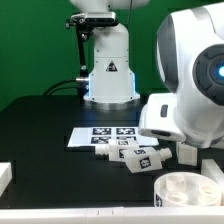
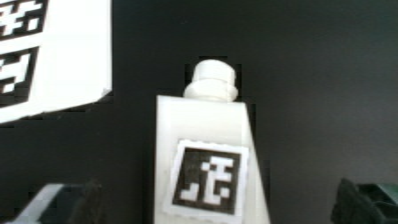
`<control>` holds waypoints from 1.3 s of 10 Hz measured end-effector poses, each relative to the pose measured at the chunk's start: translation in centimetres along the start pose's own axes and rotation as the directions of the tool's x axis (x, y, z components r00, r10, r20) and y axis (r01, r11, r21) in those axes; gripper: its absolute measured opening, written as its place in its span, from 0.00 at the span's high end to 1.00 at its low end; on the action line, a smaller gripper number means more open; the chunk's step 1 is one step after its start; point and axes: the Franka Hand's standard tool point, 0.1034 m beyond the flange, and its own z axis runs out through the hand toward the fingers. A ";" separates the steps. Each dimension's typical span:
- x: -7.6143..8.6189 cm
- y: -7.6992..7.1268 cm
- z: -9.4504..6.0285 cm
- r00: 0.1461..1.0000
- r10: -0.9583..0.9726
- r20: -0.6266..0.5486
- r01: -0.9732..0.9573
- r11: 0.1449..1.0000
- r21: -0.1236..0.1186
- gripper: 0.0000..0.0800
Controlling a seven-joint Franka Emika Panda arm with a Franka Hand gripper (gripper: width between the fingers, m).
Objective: Assemble stool
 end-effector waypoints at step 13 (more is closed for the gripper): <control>0.1 0.3 0.5 0.999 0.036 0.024 -0.036 0.999 -0.005 0.59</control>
Offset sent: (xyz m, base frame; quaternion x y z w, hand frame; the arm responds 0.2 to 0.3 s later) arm 0.0101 0.0083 0.0087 0.0212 -0.0469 0.0503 0.9974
